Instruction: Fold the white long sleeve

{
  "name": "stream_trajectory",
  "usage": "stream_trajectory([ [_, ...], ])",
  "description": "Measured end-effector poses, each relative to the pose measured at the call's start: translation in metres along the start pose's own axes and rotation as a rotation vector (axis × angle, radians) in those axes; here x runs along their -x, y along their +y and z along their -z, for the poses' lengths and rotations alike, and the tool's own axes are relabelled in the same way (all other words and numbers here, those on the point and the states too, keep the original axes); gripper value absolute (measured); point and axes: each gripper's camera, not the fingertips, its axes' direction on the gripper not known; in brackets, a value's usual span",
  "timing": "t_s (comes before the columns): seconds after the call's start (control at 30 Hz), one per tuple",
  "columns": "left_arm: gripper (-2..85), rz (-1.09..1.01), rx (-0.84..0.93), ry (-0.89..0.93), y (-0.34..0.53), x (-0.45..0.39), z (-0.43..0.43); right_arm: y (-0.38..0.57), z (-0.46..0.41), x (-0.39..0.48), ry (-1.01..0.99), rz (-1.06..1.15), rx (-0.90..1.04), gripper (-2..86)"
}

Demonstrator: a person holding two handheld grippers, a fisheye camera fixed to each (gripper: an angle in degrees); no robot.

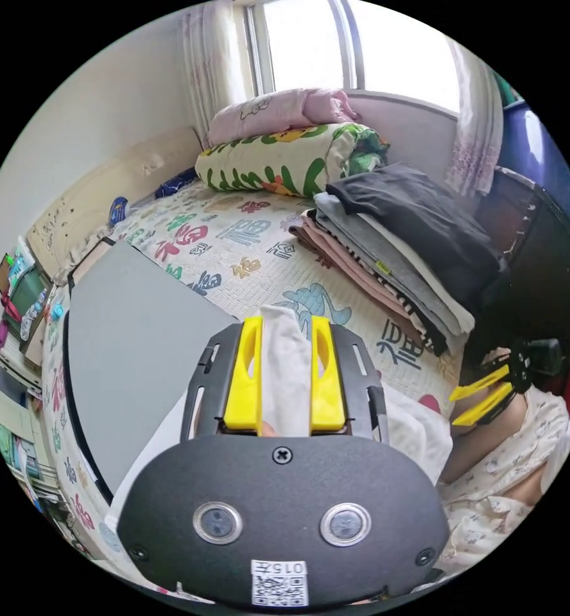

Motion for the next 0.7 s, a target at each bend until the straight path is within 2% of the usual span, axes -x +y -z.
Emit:
stream_trajectory([
  [0.1, 11.5, 0.016, 0.029, -0.012, -0.004, -0.015, -0.06, 0.015, -0.005, 0.002, 0.014, 0.009, -0.01, 7.7],
  [0.17, 11.8, 0.025, 0.042, 0.002, 0.0, -0.029, -0.096, 0.023, -0.006, 0.0, -0.072, 0.014, -0.016, 8.5],
  [0.4, 12.6, 0.024, 0.101, -0.04, 0.024, -0.061, -0.17, 0.037, -0.026, -0.003, -0.069, -0.028, -0.003, 6.4],
  [0.53, 13.8, 0.059, 0.2, -0.053, 0.034, -0.065, -0.22, 0.041, -0.029, -0.007, -0.063, -0.066, -0.027, 1.3],
  [0.7, 11.3, 0.072, 0.332, -0.133, 0.055, -0.084, -0.289, 0.057, -0.015, -0.014, -0.053, -0.099, -0.078, -0.3],
])
